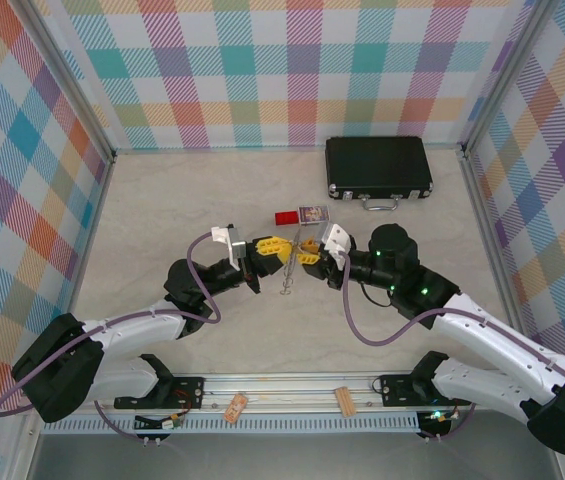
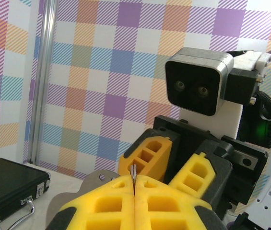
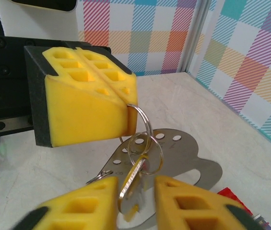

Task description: Put the keys on the keyring

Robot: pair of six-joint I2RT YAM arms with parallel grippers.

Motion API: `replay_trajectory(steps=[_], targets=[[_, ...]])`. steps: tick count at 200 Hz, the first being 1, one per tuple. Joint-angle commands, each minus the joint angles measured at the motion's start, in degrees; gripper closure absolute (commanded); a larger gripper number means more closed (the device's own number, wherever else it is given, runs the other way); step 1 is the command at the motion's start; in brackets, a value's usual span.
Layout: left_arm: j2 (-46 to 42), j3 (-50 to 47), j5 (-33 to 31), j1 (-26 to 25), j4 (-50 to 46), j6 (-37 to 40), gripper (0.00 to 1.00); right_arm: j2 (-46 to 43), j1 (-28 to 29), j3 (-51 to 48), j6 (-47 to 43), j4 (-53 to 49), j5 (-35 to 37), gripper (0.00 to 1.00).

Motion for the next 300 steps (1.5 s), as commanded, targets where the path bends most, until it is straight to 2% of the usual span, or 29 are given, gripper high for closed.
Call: replay_trajectory(steps=[1,20,35,85,116,153,166,174,197,203,210,213,235,275,300], targets=[[-1.57,0.74,-0.76,-0.39,3.2,-0.82,1.0,-1.02,0.21,1.31,0.41,1.17,-0.63,0.87],[-1.82,0.74,-1.32,-0.4,3.35,-1.3,1.0,-1.07,0.16,1.13,0.19,0.51,-0.74,0.96],[-1.89,0.84,-1.54,-0.41,3.47,-1.78,1.0,-1.03,0.11,0.96,-0.03,-0.14,-1.07,0.98],[-1.79,1.59,-1.05,-0.41,3.49,-2.74,1.0,0.65,0.26,1.47,-0.55,-2.14,-3.44,0.97],[-0.84,1.52,-1.01,-0.4,3.67,-2.48,1.0,1.17,0.73,1.94,-1.17,-2.63,-7.26,0.97],[-0.53,1.45,-1.08,-0.41,3.93,-2.49,1.0,2.43,0.97,3.14,-1.43,-5.09,-6.78,0.94],[-0.79,1.27,-1.33,-0.4,3.85,-2.15,1.0,1.85,0.95,2.75,-1.17,-4.95,-5.09,0.93],[-0.85,1.11,-1.41,-0.4,3.84,-1.96,1.0,1.14,0.95,2.24,-0.93,-4.65,-3.5,0.88],[-0.99,0.75,-1.6,-0.4,3.76,-1.79,1.0,-1.29,0.95,0.64,-0.6,-3.6,-0.52,0.87],[-1.03,0.66,-1.62,-0.43,3.76,-1.68,1.0,-1.9,0.98,0.34,-0.34,-3.6,0.34,0.83],[-1.13,0.57,-1.75,-0.41,3.76,-1.58,1.0,-2.58,0.87,0.0,-0.06,-3.67,1.46,0.72],[-1.14,0.49,-1.77,-0.41,3.76,-1.56,1.0,-2.72,0.87,-0.14,0.13,-3.64,1.82,0.71],[-0.99,0.3,-1.79,-0.41,3.76,-1.47,1.0,-4.56,0.22,-0.55,1.78,-3.73,2.53,0.73],[-0.91,0.17,-1.58,-0.4,3.76,-1.55,1.0,-4.39,-1.91,1.22,6.66,-2.83,-1.74,0.76],[-1.43,-0.09,-2.0,-0.41,3.76,-1.5,1.0,-3.02,-2.21,2.36,6.47,-3.14,-3.18,0.75]])
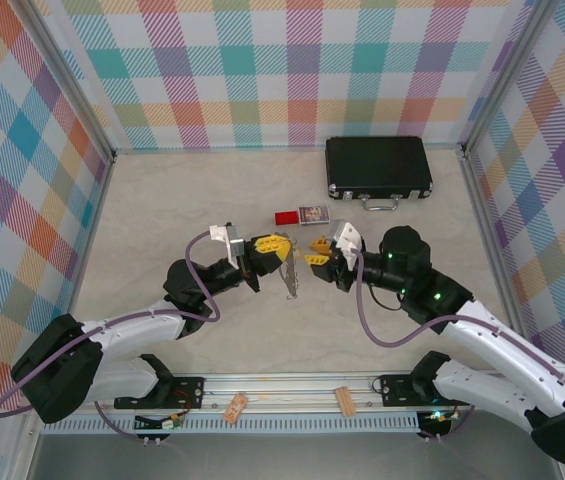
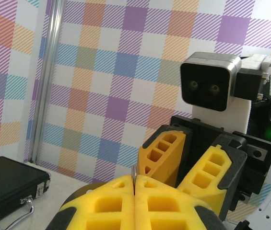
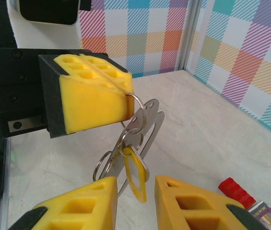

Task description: Put the keys on the keyring

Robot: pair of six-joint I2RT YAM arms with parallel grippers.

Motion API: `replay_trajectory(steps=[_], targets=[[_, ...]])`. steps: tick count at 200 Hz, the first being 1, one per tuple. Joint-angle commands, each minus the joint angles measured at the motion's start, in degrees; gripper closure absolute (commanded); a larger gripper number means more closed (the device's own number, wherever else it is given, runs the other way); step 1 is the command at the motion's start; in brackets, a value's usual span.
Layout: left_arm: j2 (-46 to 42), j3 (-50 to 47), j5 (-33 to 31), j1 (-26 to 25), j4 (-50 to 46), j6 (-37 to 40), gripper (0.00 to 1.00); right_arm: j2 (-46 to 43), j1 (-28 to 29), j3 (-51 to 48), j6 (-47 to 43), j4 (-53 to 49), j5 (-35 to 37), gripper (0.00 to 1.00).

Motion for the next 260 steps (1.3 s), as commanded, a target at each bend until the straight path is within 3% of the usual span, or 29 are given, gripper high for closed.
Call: replay_trajectory(steps=[1,36,128,260], targets=[[-1.15,-0.12,-0.51,-0.41,3.71,0.34,1.0,1.04,-0.4,2.02,1.99,1.07,-2.56,0.75],[-2.06,-0.49,-0.53,-0.39,3.66,0.37,1.0,2.36,-0.46,0.11,2.13,2.72,-4.72,0.65],[-2.03,-0.27,-0.05,-0.38,3.54,0.05,1.0,4.97,-0.87,0.3,2.93,4.08,-7.43,0.63],[-1.18,1.22,-0.4,-0.41,3.45,-0.24,1.0,-1.02,-1.01,-5.08,7.52,8.69,-6.75,0.6]])
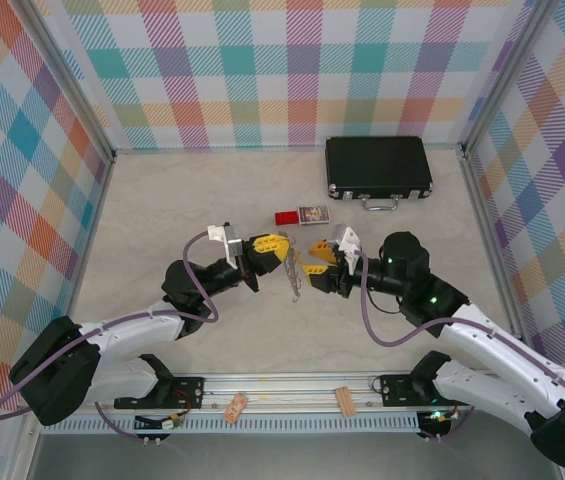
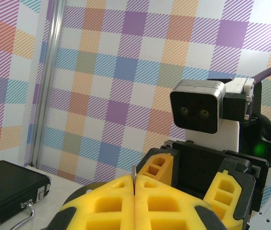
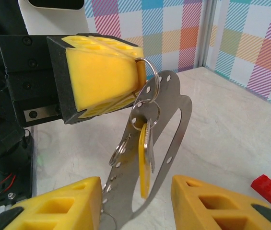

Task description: Put the keys on the keyring

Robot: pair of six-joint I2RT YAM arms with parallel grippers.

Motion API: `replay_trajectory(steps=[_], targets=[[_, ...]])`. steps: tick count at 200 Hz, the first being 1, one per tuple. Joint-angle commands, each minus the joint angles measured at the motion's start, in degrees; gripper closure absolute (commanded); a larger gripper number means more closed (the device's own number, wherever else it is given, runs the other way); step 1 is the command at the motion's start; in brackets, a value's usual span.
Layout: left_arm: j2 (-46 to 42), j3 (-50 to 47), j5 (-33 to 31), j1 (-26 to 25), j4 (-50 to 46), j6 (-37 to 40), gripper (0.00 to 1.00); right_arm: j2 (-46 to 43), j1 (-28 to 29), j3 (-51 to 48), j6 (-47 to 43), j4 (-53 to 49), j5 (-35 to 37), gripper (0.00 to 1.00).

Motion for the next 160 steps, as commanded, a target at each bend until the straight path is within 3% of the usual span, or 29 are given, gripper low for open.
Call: replay_trajectory(steps=[1,89,140,160], targets=[[-0.38,1.27,-0.07,-0.41,3.45,-0.27,1.0,-0.01,-0.22,-0.09,1.54,3.22,-1.5,0.6],[-0.5,1.38,0.29,-0.34,3.27,-0.75,1.0,5.01,-0.22,1.43,0.1,5.84,-0.25,0.66],[-0.48,1.33,0.41,-0.41,3.36,-0.88,1.0,7.54,-0.22,2.35,0.09,7.99,-0.4,0.64],[-0.41,1.29,0.49,-0.4,3.27,-0.99,1.0,8.22,-0.22,2.75,0.09,8.47,-0.73,0.69]])
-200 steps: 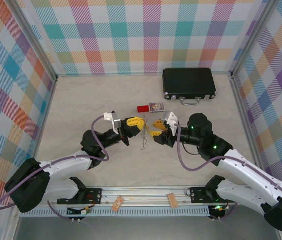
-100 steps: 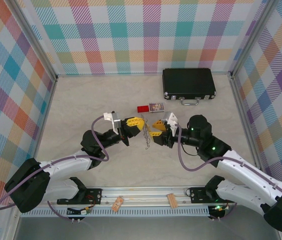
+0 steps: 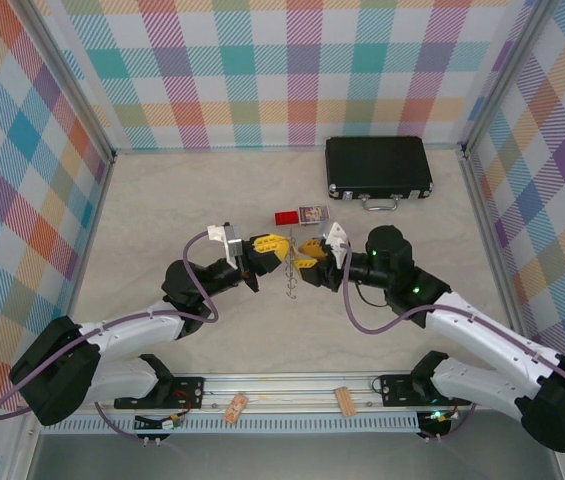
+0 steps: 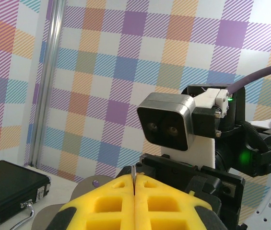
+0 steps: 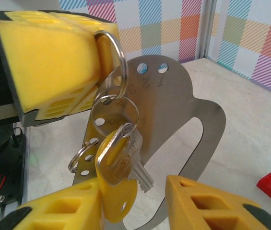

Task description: Put the keys on the keyring

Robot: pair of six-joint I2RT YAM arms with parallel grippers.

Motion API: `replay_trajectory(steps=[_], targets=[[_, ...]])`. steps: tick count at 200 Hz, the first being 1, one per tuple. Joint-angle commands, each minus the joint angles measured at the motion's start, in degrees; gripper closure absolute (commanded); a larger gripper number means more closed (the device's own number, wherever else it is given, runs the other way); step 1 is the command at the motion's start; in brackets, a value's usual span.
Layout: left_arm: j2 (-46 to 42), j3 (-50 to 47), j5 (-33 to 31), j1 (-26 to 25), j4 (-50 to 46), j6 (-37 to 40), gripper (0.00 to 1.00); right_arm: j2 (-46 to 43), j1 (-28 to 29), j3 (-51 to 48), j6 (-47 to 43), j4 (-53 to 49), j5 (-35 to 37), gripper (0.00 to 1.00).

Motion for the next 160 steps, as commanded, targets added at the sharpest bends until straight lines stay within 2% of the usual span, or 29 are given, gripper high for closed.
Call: replay_trajectory(steps=[1,58,63,84,109,160], targets=[[-0.39,1.27,0.45,-0.41,3.32,-0.91,1.0,0.53,-0.22,2.42,0.05,3.14,-0.6,0.7],[0.24,1.35,0.79,-0.41,3.62,-1.73,1.0,0.31,-0.22,1.55,-0.13,5.53,-0.16,0.71],[0.24,1.44,0.81,-0.33,3.62,-1.7,1.0,0.35,-0.19,1.46,-0.1,5.77,-0.16,0.72],[0.22,1.39,0.68,-0.41,3.54,-1.61,1.0,0.37,-0.22,1.53,-0.08,5.63,-0.68,0.89],[0.04,1.1,0.61,-0.4,3.45,-1.41,1.0,-0.92,-0.22,1.53,-3.13,3.85,-0.36,0.99],[0.71,0.91,1.41,-0.41,3.42,-1.28,1.0,-3.63,-0.18,3.46,-6.46,-2.95,0.19,1.0]])
